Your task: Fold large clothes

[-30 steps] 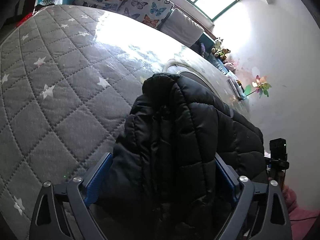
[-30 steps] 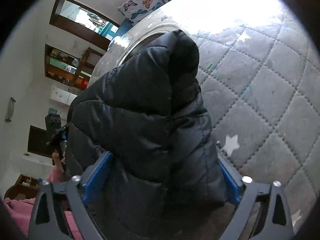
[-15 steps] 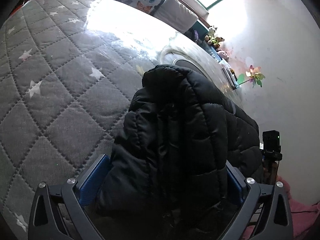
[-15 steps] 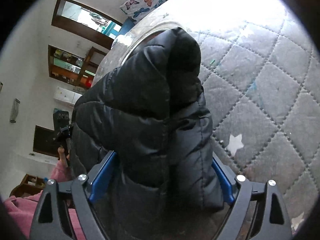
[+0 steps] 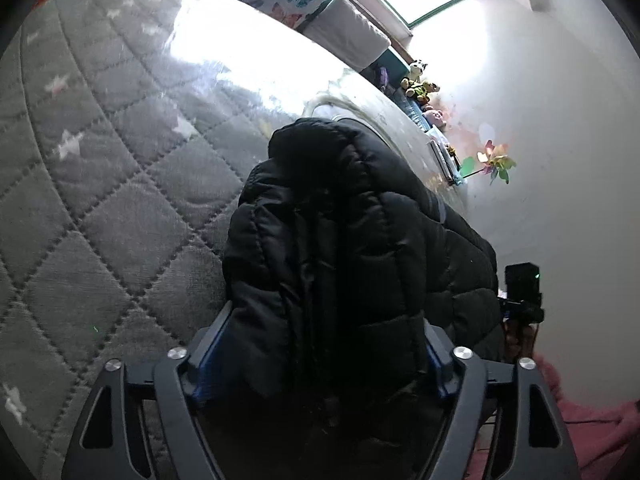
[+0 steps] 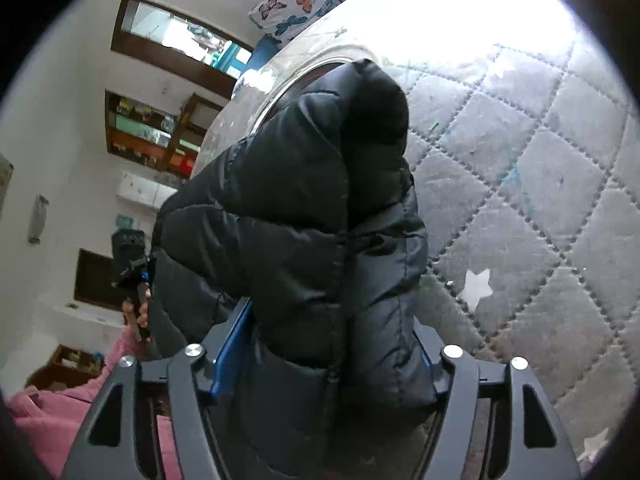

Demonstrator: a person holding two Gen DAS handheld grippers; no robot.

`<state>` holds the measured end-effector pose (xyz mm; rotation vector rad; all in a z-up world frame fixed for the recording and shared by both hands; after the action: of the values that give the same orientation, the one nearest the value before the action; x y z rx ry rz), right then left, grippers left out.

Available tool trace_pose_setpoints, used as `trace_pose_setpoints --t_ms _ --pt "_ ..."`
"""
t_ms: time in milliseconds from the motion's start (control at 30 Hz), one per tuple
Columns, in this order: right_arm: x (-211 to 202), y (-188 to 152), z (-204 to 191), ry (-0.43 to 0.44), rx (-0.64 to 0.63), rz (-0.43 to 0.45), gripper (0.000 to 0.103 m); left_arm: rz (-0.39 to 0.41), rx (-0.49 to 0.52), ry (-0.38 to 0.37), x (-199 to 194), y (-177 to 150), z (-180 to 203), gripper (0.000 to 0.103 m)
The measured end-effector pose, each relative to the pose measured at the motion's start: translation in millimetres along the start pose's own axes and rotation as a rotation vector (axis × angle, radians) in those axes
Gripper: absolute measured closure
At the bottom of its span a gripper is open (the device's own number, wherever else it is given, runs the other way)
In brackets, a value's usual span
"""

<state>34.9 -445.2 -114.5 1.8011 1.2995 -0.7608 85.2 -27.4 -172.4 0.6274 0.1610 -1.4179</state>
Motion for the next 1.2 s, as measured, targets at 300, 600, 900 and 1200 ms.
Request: trace_pose_setpoints --t_ms 300,600,900,1200 --pt "-24 -3 -9 -0.057 -0.026 0.104 0.050 0.050 0.034 0.175 -5 3 38 0.041" --pt "-81 8 -17 -0.115 -0.080 0.245 0.058 0.074 0.148 0.206 12 32 119 0.051" --pt "-157 63 6 -0.275 -0.096 0.411 0.058 0.058 0.204 0.099 112 120 206 0.053" --pt "-196 117 66 -0.407 -0.022 0.557 0.058 0.025 0.269 0.036 239 219 272 0.053"
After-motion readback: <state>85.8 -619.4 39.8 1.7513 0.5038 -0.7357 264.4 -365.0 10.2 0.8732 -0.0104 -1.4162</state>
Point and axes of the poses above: each gripper's, at about its wrist camera, not at the fingertips, and x roughly the way its jaws point, z to its right, y to its top, the point moved 5 cm from there along x, roughly the way its jaws point, and after that the axes turned 15 degrees about -y, right-handed, at the moved point
